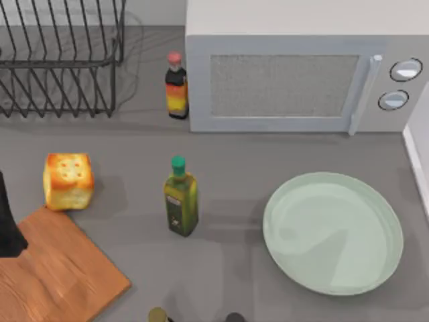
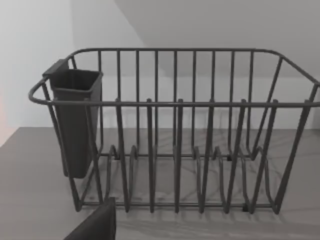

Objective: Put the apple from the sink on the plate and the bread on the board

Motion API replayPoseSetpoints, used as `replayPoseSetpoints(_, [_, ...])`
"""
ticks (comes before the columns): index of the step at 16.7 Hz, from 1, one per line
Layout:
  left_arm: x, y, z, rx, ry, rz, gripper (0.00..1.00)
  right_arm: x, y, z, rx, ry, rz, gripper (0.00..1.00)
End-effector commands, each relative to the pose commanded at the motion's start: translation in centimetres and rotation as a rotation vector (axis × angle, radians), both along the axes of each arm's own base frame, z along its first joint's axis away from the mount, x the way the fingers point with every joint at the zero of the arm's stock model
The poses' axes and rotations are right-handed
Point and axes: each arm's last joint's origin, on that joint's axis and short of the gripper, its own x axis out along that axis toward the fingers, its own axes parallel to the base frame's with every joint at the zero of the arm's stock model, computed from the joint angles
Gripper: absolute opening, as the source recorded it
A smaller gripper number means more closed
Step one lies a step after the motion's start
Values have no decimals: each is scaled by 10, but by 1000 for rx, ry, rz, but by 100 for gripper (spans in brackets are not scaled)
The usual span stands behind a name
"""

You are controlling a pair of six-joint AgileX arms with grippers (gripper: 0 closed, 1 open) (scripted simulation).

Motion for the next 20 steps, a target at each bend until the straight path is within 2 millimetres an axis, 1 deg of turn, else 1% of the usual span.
replayPoseSetpoints(3, [0, 0, 0, 0, 0, 0, 100, 40, -12, 1, 5, 177, -9, 100])
replayPoseSetpoints(6, [0, 0, 0, 0, 0, 0, 100, 78, -25, -4, 16, 333, -14, 100])
replayPoseSetpoints(9, [0, 0, 0, 0, 0, 0, 100, 115, -40, -21, 35, 487, -15, 100])
replayPoseSetpoints(12, [0, 0, 0, 0, 0, 0, 100, 147, -56, -48, 62, 639, -12, 100])
replayPoseSetpoints(14, [0, 0, 0, 0, 0, 0, 100, 164, -65, -66, 81, 724, -10, 100])
replayPoseSetpoints(16, [0, 0, 0, 0, 0, 0, 100, 176, -72, -80, 95, 784, -7, 100])
replayPoseSetpoints(18, [0, 0, 0, 0, 0, 0, 100, 182, -77, -89, 104, 819, -5, 100])
replayPoseSetpoints(20, [0, 0, 0, 0, 0, 0, 100, 184, -78, -91, 106, 827, -5, 100])
